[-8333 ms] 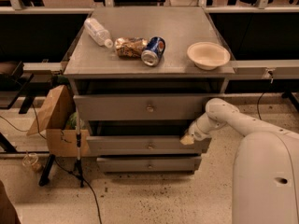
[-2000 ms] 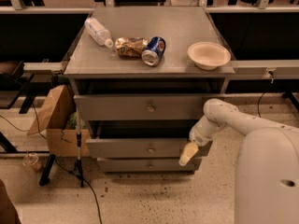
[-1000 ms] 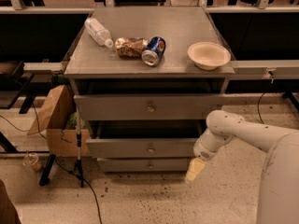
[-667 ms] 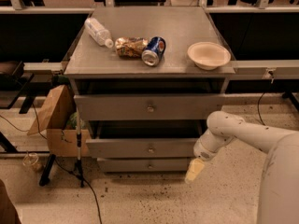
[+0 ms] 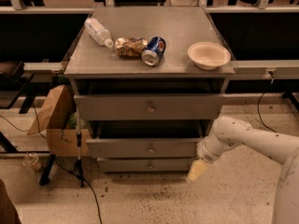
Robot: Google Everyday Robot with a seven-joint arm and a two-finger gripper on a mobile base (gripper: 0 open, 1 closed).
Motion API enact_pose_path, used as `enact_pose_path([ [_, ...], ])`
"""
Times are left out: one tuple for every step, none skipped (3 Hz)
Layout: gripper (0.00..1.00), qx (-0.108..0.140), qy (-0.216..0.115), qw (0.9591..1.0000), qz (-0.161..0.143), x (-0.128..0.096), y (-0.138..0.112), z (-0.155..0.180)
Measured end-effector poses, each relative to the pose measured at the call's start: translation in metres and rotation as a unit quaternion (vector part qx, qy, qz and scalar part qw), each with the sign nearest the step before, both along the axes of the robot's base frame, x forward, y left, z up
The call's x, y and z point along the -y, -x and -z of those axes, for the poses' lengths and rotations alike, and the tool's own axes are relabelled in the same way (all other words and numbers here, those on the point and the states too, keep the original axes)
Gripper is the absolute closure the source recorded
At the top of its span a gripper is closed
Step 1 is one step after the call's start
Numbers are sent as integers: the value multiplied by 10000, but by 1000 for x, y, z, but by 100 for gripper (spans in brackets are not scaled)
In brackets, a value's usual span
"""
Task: Open middle drawer
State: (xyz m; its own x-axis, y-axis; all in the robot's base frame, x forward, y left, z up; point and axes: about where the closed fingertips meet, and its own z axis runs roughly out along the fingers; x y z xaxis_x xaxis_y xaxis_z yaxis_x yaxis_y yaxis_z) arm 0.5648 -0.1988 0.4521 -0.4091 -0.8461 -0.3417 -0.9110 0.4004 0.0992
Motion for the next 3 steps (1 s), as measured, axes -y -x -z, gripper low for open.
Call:
enact_pose_path([
  [0,250,-47,9997,9,-1,-11,-7],
  [0,392,-116,9992,-15,-4,-27,-10],
  [0,492,-131,9987,-2,-6,-49,-10],
])
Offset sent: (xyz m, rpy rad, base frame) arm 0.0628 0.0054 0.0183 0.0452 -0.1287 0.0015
